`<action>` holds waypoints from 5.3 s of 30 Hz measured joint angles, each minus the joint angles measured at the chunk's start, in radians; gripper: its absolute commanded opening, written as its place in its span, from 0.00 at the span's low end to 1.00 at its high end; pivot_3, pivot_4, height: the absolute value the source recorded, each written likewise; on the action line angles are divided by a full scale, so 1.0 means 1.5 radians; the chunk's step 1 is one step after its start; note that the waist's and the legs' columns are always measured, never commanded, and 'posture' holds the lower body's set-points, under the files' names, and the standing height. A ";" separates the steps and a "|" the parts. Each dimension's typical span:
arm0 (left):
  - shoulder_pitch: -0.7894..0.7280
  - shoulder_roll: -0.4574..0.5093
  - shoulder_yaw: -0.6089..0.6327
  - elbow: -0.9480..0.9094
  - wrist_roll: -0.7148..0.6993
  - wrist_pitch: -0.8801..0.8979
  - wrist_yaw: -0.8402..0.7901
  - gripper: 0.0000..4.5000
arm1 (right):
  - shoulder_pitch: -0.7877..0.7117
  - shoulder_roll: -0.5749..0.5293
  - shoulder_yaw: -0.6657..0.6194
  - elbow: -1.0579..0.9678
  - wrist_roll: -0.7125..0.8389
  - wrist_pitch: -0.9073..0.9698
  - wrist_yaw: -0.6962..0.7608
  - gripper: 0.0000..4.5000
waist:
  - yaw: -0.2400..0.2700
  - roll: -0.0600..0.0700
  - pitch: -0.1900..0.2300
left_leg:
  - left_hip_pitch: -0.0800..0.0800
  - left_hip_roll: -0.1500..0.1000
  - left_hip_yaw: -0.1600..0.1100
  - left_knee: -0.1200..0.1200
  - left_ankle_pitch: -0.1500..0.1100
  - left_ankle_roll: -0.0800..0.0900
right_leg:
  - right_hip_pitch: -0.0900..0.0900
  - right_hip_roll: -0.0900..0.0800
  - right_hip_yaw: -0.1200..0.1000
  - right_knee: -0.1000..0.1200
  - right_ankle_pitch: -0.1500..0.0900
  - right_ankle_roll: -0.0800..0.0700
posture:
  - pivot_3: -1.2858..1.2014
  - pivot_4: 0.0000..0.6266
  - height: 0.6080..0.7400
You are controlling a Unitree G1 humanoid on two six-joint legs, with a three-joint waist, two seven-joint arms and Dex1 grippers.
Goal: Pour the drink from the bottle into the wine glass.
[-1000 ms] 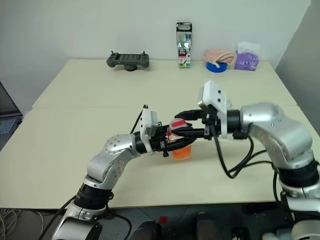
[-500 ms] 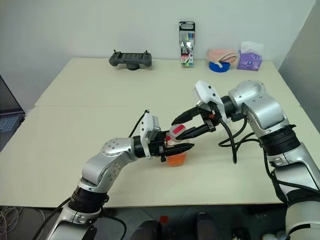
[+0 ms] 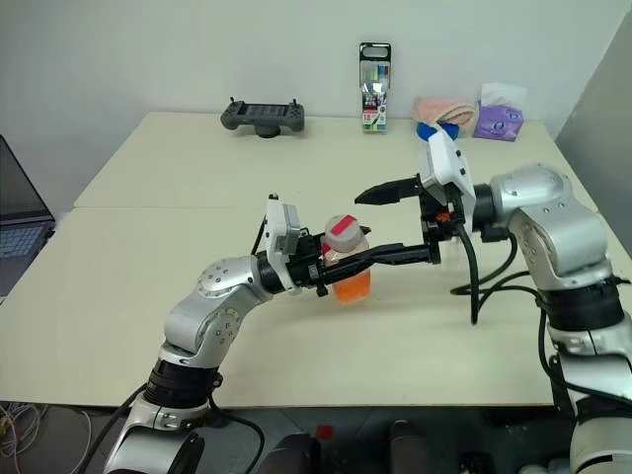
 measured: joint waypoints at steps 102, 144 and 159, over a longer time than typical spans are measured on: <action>-0.004 -0.019 -0.021 0.027 0.007 0.003 0.000 0.47 | 0.098 0.038 -0.063 -0.184 0.081 0.192 -0.251 1.00 | -0.002 0.000 0.000 | 0.001 0.000 0.001 0.001 0.001 -0.001 | 0.001 0.001 0.001 0.000 -0.002 0.003 | 0.52 0.24 1.00; -0.006 -0.011 -0.019 0.050 0.023 -0.002 0.010 0.47 | 0.062 0.075 0.038 -0.086 -0.053 0.101 -0.266 1.00 | -0.003 0.000 0.000 | 0.001 0.000 0.000 0.000 0.001 -0.001 | 0.001 0.001 0.000 0.001 -0.001 0.002 | 0.52 0.24 1.00; -0.007 -0.020 -0.018 0.051 0.026 -0.012 0.004 0.47 | 0.060 0.099 0.023 -0.117 -0.019 0.121 -0.275 1.00 | -0.004 0.000 0.000 | 0.001 0.000 0.000 0.001 0.001 -0.001 | 0.001 0.001 0.000 0.001 -0.001 0.003 | 0.52 0.24 1.00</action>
